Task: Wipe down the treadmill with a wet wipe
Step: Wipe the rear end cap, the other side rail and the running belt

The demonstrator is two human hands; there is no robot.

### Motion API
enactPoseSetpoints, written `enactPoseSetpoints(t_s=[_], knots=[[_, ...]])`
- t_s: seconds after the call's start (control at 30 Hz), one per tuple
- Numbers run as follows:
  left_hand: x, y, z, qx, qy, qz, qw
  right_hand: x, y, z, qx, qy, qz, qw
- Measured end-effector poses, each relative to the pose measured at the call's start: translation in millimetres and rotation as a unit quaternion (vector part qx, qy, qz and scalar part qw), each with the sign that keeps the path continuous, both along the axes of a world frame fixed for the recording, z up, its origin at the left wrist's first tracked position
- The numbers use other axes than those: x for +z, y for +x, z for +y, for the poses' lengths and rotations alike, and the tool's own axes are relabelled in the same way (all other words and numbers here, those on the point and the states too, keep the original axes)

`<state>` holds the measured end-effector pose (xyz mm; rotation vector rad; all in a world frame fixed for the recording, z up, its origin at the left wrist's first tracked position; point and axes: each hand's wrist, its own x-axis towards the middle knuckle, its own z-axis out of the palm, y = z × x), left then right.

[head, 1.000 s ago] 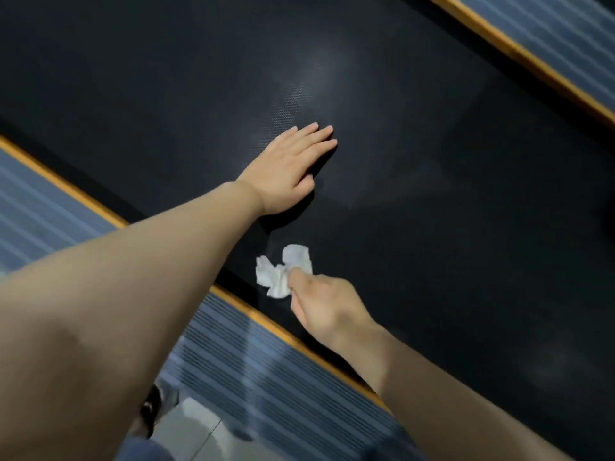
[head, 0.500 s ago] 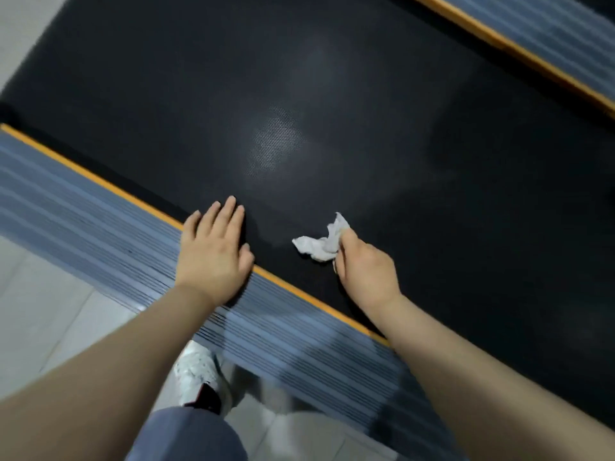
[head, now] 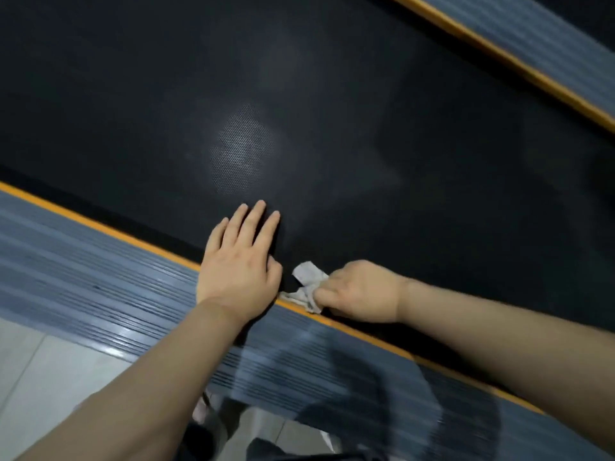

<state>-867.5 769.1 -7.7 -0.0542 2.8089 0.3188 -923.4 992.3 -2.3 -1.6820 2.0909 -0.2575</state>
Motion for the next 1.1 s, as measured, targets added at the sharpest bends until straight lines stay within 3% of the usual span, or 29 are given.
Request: enactPoseSetpoints(t_s=[0.03, 0.1, 0.23, 0.3, 0.4, 0.53, 0.63, 0.8, 0.87, 0.97, 1.03, 1.1], knots=[[0, -1, 1, -0.005, -0.004, 0.004, 1.000, 1, -16, -2, 0.021, 0.010, 0.009, 1.000], [1, -2, 4, -0.006, -0.001, -0.001, 1.000, 5, -54, -6, -0.099, 0.026, 0.020, 0.995], [-1, -1, 3, 0.003, 0.004, -0.013, 1.000, 0, -134, -4, -0.369, 0.042, 0.191, 0.909], [2, 0, 1, 0.007, 0.008, -0.013, 1.000, -6, -138, -10, -0.416, 0.045, 0.172, 0.892], [1, -1, 3, 0.011, 0.009, -0.003, 1.000, -12, -97, -11, -0.330, 0.029, 0.128, 0.935], [-3, 3, 4, 0.024, -0.007, -0.003, 1.000, -9, -24, 4, -0.077, -0.034, 0.074, 0.994], [2, 2, 7, 0.028, -0.008, -0.008, 1.000, -10, -1, 20, 0.091, -0.042, 0.050, 0.994], [15, 15, 34, 0.106, -0.031, -0.054, 0.992, -12, -21, 13, 0.166, -0.112, 0.127, 0.971], [23, 29, 60, 0.128, -0.065, -0.090, 0.986, -8, -37, 12, 0.098, -0.107, 0.163, 0.976], [37, 45, 89, 0.132, -0.111, -0.134, 0.976, -3, -97, 27, -0.143, -0.016, 0.160, 0.977], [49, 46, 97, 0.146, -0.118, -0.160, 0.969, 1, -148, 49, -0.316, 0.013, 0.139, 0.938], [57, 41, 101, 0.180, -0.094, -0.183, 0.962, 2, -166, 60, -0.399, -0.002, 0.108, 0.911]])
